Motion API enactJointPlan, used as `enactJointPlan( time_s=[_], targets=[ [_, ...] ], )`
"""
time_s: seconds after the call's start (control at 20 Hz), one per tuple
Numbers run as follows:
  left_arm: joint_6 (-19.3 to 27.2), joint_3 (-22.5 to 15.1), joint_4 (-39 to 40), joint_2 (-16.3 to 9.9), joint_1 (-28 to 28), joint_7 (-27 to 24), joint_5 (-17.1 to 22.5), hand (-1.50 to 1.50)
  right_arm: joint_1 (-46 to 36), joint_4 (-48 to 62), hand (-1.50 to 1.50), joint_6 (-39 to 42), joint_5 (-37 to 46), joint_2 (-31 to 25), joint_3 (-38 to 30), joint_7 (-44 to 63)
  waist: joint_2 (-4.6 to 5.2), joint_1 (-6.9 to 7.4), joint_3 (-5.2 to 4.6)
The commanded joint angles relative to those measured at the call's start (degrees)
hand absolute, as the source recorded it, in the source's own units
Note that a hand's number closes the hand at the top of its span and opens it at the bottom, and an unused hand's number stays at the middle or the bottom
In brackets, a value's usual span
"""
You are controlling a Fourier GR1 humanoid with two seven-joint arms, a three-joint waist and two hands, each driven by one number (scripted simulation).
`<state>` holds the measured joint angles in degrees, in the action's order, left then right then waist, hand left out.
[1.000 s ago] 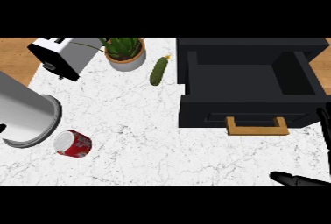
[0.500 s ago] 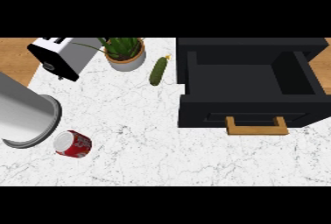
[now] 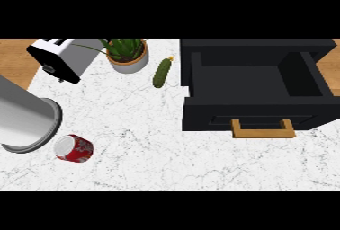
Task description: Pick up the can, place it into the drawer and close the drawer
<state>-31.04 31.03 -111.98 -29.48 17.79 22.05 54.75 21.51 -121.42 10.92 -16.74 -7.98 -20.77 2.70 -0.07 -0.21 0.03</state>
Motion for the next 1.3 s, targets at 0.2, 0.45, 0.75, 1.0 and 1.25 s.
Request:
enactJointPlan(
  time_s=[0.2, 0.45, 0.75, 1.0, 1.25],
  targets=[
    [3.48, -3.88, 2.04, 3.23, -5.35, 5.35, -0.71, -1.5, 1.54, -4.34, -1.5, 2.06, -0.99, 1.21, -1.88, 3.06, 0.02, -0.05, -0.03],
    [7.15, -8.0, 0.45, 7.85, -8.59, 5.39, -7.77, -1.5, 3.58, -4.59, -1.5, 6.2, -4.65, 0.2, -5.83, 3.2, 0.04, -0.2, -0.02],
    [4.28, -10.2, 5.74, 12.55, -9.35, 1.59, -15.47, -1.5, 2.24, 0.52, -1.5, 9.98, -4.69, 0.9, -8.58, -0.07, 0.03, 0.01, -0.02],
    [2.81, -9.2, 14.97, 10.31, -14.85, 0.22, -19.01, -1.5, 2.72, -1.79, -1.5, 10.9, -9.96, -0.46, -13.09, 3.67, 0.06, -0.21, -0.04],
    [-2.09, -10.62, 22.73, 14.22, -13.57, -10.17, -28.4, -1.5, 2.79, -1.85, -1.5, 12.53, -9.91, 0.56, -14.33, 3.49, 0.05, -0.17, -0.05]
  ],
)
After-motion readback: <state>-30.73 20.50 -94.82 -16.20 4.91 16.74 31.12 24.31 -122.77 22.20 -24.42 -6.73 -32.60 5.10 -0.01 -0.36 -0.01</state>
